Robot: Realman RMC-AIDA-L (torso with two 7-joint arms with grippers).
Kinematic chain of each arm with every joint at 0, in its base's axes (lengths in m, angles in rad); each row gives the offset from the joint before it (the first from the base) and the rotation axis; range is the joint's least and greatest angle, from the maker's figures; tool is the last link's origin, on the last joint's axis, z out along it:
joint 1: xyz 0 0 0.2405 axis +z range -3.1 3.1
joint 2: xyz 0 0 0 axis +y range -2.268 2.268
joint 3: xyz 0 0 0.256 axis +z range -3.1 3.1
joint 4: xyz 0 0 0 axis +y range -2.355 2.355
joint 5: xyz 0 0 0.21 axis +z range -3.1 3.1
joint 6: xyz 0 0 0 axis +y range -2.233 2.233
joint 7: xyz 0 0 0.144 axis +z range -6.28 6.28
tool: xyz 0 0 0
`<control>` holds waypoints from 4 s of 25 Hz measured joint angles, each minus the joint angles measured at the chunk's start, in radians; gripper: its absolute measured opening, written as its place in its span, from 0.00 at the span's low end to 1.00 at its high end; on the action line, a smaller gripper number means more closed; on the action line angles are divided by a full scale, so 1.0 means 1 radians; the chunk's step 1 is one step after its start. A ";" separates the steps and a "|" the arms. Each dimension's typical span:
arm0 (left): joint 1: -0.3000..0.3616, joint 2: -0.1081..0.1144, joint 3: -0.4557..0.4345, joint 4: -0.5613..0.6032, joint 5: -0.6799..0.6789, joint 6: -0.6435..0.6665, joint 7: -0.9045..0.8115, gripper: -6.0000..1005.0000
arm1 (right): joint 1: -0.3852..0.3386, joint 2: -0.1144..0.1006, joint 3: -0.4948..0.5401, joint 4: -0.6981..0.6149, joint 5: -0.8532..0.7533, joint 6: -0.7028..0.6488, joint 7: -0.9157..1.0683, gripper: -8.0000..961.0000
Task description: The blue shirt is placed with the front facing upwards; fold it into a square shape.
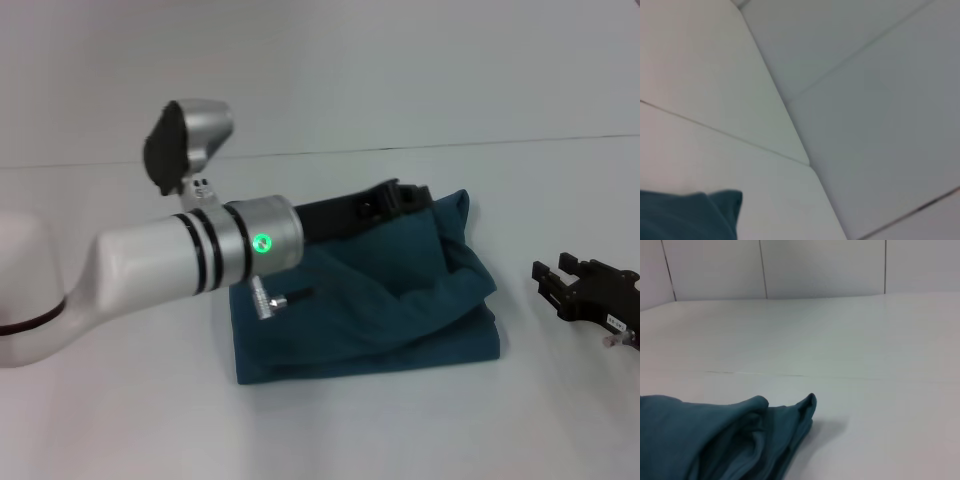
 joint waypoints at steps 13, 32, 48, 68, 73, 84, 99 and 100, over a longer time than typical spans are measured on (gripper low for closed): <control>0.107 0.031 -0.178 -0.037 0.007 0.087 0.188 0.33 | -0.002 -0.003 -0.014 -0.026 -0.008 -0.032 0.036 0.51; 0.195 0.135 -0.199 -0.047 0.019 0.237 0.370 0.92 | 0.089 -0.156 -0.132 -0.373 -0.361 -0.405 1.151 0.79; 0.233 0.179 -0.278 -0.050 0.104 0.354 0.378 0.93 | 0.339 -0.210 -0.196 -0.408 -0.795 -0.510 1.719 0.89; 0.261 0.229 -0.439 -0.151 0.395 0.511 0.392 0.93 | 0.431 -0.194 -0.274 -0.272 -0.853 -0.304 1.930 0.89; 0.266 0.230 -0.458 -0.161 0.405 0.511 0.394 0.93 | 0.436 -0.183 -0.274 -0.216 -0.849 -0.221 1.903 0.89; 0.264 0.230 -0.472 -0.184 0.419 0.505 0.396 0.93 | 0.438 -0.158 -0.267 -0.132 -0.764 -0.100 1.827 0.89; 0.266 0.236 -0.487 -0.189 0.438 0.503 0.403 0.93 | 0.450 -0.110 -0.264 -0.090 -0.719 -0.008 1.815 0.89; 0.267 0.236 -0.494 -0.189 0.443 0.503 0.405 0.93 | 0.449 -0.106 -0.264 -0.090 -0.716 -0.004 1.814 0.83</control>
